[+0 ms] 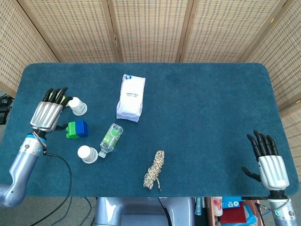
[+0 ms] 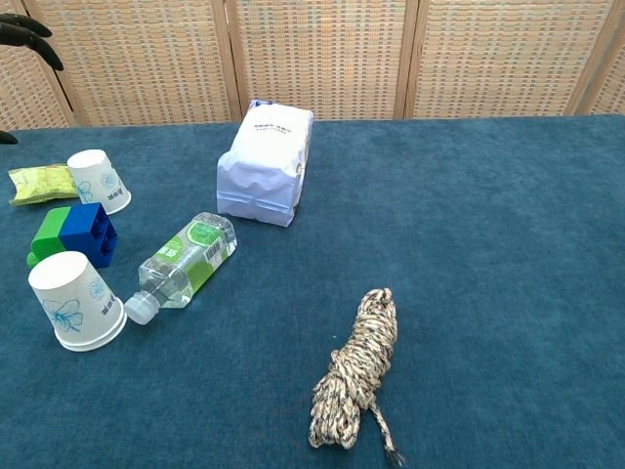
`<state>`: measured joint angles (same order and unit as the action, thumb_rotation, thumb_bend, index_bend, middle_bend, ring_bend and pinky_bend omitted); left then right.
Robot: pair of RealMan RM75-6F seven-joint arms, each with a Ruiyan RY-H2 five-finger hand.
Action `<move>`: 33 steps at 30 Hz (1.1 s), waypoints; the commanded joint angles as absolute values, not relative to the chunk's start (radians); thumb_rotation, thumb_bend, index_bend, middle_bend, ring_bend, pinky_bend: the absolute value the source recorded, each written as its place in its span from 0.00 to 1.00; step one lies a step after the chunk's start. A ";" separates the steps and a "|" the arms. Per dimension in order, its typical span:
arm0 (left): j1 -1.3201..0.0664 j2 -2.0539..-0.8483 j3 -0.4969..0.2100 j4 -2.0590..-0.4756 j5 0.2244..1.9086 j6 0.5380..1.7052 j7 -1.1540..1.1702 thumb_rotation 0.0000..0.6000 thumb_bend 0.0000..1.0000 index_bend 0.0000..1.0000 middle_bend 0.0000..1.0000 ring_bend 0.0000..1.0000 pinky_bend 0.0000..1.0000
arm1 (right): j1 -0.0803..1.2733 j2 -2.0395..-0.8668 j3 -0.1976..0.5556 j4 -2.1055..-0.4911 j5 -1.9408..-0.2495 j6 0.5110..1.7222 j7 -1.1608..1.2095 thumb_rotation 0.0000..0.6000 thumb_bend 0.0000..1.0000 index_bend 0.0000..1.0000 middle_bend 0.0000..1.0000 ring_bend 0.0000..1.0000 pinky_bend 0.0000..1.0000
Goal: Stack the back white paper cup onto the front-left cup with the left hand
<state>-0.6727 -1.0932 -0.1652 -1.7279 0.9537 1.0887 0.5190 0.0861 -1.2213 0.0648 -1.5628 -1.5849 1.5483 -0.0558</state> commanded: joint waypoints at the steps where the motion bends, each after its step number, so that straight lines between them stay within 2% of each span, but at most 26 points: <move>1: -0.729 -1.142 -0.201 -1.624 0.845 1.041 0.572 1.00 0.21 0.18 0.00 0.00 0.00 | 0.090 -1.226 0.066 -1.556 -1.576 1.537 -0.055 1.00 0.04 0.00 0.00 0.00 0.00; 12: -0.815 -1.229 -0.220 -1.411 0.658 0.904 0.596 1.00 0.21 0.18 0.00 0.00 0.00 | 0.106 -1.245 0.065 -1.532 -1.553 1.495 -0.071 1.00 0.05 0.00 0.00 0.00 0.00; 21: -0.856 -1.300 -0.210 -1.304 0.597 0.847 0.607 1.00 0.21 0.25 0.00 0.00 0.00 | 0.112 -1.253 0.064 -1.524 -1.545 1.481 -0.080 1.00 0.04 0.00 0.00 0.00 0.00; 33: -0.912 -1.417 -0.195 -1.086 0.502 0.740 0.615 1.00 0.21 0.26 0.00 0.00 0.00 | 0.118 -1.263 0.060 -1.512 -1.529 1.457 -0.091 1.00 0.04 0.00 0.00 0.00 0.00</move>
<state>-0.9011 -1.3976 -0.1984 -1.1126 0.5162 0.7602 0.6165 0.1180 -1.2629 0.0608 -1.5122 -1.5291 1.4578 -0.0902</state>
